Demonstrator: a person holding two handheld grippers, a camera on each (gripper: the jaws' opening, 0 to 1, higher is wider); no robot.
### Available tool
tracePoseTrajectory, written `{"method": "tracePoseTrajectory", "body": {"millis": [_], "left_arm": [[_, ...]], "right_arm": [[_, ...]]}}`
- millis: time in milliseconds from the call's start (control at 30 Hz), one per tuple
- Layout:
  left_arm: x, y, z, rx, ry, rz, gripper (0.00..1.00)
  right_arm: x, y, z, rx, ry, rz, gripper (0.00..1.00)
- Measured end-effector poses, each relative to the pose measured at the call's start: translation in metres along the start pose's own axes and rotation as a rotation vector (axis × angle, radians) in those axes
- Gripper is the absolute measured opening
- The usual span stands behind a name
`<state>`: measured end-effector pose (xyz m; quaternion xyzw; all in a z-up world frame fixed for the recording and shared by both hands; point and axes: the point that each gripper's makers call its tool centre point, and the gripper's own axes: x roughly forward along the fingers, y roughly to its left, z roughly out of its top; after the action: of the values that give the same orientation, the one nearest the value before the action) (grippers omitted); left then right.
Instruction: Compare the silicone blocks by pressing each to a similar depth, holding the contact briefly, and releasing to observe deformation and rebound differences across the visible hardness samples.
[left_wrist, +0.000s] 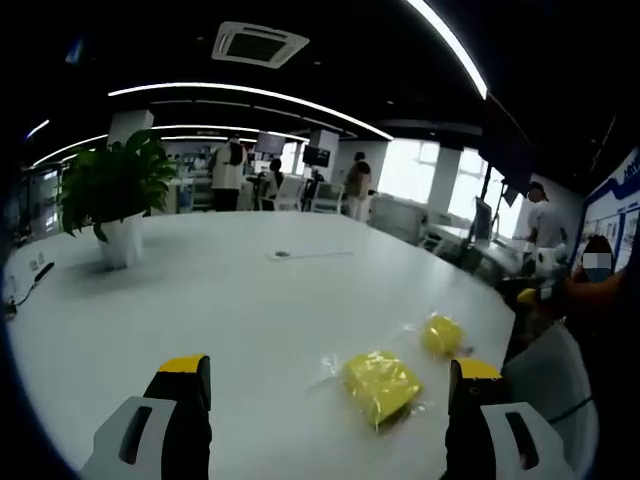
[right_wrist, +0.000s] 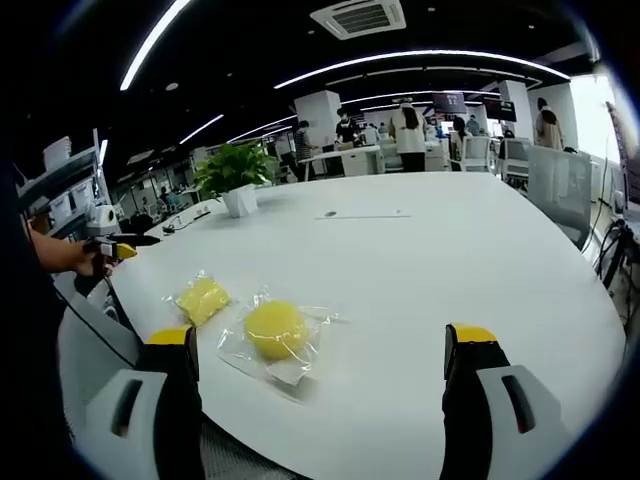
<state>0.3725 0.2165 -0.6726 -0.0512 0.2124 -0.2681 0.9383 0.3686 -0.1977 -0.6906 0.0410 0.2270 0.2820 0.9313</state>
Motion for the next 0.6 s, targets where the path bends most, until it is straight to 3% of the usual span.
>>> {"method": "tracePoseTrajectory", "body": {"millis": [300,600], "left_arm": [[-0.016,-0.005,-0.024,-0.047,0.024,0.032,1.00],[-0.023,-0.009,-0.016,-0.061,-0.016,0.036,1.00]], "right_arm": [[0.001,0.003,-0.007,-0.005,0.014,0.005,0.96],[0.000,0.007,-0.012,-0.014,0.027,0.020,0.96]]}}
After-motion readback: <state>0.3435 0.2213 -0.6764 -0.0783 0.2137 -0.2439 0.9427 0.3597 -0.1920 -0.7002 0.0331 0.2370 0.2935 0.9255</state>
